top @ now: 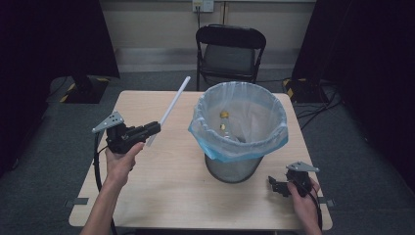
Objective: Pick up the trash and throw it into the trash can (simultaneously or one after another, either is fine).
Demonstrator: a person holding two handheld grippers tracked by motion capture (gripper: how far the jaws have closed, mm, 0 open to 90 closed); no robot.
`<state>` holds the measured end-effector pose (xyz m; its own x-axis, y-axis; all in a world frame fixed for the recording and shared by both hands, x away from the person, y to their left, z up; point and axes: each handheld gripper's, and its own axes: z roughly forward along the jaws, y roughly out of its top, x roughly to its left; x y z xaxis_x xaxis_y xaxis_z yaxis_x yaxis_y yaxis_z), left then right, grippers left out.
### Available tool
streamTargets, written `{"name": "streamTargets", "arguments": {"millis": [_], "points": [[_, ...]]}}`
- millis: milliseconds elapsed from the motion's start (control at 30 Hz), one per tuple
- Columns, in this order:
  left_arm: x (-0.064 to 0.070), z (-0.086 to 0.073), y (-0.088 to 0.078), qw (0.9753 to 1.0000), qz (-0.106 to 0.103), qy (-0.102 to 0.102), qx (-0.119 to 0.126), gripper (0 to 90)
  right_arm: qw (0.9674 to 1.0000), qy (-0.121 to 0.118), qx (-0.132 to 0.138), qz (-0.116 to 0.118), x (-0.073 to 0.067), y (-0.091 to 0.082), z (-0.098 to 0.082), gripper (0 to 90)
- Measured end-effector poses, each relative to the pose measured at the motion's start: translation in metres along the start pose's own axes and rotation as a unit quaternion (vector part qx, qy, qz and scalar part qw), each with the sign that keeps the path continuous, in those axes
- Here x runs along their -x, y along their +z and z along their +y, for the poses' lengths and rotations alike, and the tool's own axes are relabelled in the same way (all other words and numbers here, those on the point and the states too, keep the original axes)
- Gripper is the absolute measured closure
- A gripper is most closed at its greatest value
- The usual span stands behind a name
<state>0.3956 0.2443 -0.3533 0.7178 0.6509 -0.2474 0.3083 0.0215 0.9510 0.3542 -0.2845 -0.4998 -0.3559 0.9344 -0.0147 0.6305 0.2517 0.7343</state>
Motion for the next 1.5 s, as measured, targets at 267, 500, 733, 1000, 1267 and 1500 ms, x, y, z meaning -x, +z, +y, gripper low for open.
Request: {"name": "streamTargets", "arguments": {"millis": [267,500,733,1000,1267,1500], "points": [[0.008,0.018,0.001,0.9997,-0.014,0.015,0.011,80.3,1.0,0.0,0.0,0.0,0.0,0.0,0.0,12.6],[0.014,0.042,0.002,0.9986,-0.026,0.038,0.024,80.3,1.0,0.0,0.0,0.0,0.0,0.0,0.0,12.6],[0.023,0.057,0.009,0.9973,-0.049,0.042,0.034,80.2,1.0,0.0,0.0,0.0,0.0,0.0,0.0,12.6],[0.034,0.077,0.017,0.9954,-0.067,0.052,0.045,80.2,1.0,-0.001,0.001,0.0,0.0,0.0,0.0,12.6],[0.047,0.093,0.032,0.9936,-0.086,0.063,0.037,80.2,1.0,-0.001,0.001,0.0,0.0,0.0,0.0,12.6],[0.058,0.102,0.044,0.992,-0.102,0.066,0.034,80.2,1.0,-0.001,0.001,0.0,0.0,0.0,0.0,12.5]]}}
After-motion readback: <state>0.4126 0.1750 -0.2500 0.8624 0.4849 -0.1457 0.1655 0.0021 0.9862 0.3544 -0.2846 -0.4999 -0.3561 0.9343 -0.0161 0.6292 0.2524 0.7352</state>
